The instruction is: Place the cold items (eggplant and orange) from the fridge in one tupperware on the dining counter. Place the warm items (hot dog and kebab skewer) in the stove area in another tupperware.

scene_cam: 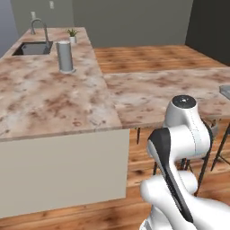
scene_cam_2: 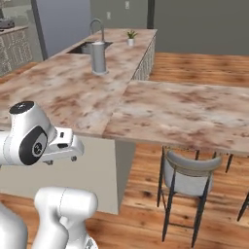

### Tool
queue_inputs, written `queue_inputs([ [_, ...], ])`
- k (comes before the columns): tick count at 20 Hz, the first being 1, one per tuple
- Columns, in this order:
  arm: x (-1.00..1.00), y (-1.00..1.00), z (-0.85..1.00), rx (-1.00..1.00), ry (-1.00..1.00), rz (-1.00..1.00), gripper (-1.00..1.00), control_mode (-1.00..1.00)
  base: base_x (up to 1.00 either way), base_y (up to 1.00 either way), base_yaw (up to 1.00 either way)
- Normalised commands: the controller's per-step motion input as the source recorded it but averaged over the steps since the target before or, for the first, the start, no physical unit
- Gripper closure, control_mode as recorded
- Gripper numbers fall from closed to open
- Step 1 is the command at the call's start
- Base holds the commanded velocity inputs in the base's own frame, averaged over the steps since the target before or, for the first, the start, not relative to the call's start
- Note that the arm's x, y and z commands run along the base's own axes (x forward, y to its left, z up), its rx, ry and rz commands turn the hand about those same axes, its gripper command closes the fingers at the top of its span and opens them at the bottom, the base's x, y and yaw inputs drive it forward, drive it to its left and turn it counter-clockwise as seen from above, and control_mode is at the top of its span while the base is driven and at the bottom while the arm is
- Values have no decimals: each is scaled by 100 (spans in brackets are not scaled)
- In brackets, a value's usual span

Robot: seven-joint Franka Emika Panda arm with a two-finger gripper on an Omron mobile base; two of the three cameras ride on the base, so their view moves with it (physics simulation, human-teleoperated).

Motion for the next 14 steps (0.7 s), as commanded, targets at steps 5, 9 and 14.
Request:
queue_inputs([
  [5, 0, 0, 0, 0, 0, 0, -100, 100, 8, 100, -14],
  [9, 0, 0, 0, 0, 0, 0, -100, 100, 3, 100, -3],
  [14, 0, 0, 0, 0, 0, 0, -100, 100, 1, 100, -4],
])
